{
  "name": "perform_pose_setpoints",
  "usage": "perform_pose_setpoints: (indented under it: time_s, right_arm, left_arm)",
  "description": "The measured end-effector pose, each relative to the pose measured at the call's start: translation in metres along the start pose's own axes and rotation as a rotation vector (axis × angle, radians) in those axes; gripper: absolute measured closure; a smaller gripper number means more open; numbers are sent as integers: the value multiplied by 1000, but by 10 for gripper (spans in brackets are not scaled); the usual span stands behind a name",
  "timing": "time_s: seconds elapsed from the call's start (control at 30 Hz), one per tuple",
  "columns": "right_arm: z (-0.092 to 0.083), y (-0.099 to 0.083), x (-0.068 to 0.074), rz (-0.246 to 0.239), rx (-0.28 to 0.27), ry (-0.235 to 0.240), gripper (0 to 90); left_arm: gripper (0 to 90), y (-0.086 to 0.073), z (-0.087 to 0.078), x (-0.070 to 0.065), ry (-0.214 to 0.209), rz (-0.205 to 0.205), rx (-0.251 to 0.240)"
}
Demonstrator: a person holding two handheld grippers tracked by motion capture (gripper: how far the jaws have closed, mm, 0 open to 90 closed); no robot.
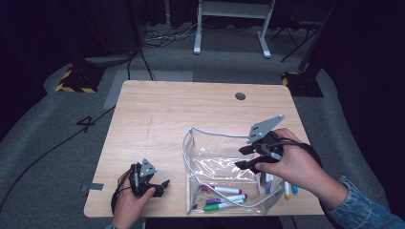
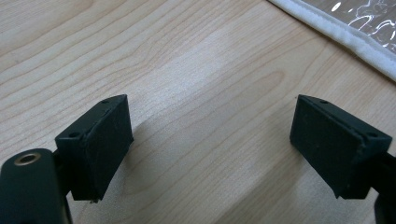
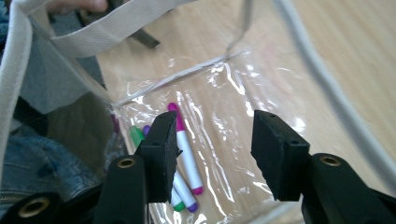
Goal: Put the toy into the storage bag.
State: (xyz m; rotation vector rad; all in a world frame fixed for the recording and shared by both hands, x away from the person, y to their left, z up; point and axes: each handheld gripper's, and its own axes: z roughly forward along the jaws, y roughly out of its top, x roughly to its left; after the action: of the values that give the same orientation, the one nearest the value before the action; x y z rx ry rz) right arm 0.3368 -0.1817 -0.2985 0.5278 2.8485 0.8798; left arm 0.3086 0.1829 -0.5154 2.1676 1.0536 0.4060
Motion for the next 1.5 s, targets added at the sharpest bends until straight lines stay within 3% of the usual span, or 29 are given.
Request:
perform_pose_setpoints:
  time_s: [0.17,0.63,0.7,0.87,1.1,1.5]
  right_arm:
    - [-23,-16,-14,58,-46,-52,513]
    - [-64,-69,-45,204,-122,-148,509]
    - [-70,-77,-50,224,-130,-164,508]
    - [-84,-96,-62,277,-153,-210,511]
    - [-78,-127,-87,361,-110,-249,510]
    - [-51,-192,-133,517,-23,-348,526]
  left_arm:
    - [134,0,0,0,1,1,0]
    - [133,0,0,0,-1,-1,-3]
    - [130,0,1,1,-17,-5,-1]
    - [128,3,2,8,-27,17,0]
    - [128,4,3,11,-35,19,3]
    - [128,5,4,11,-32,18,2]
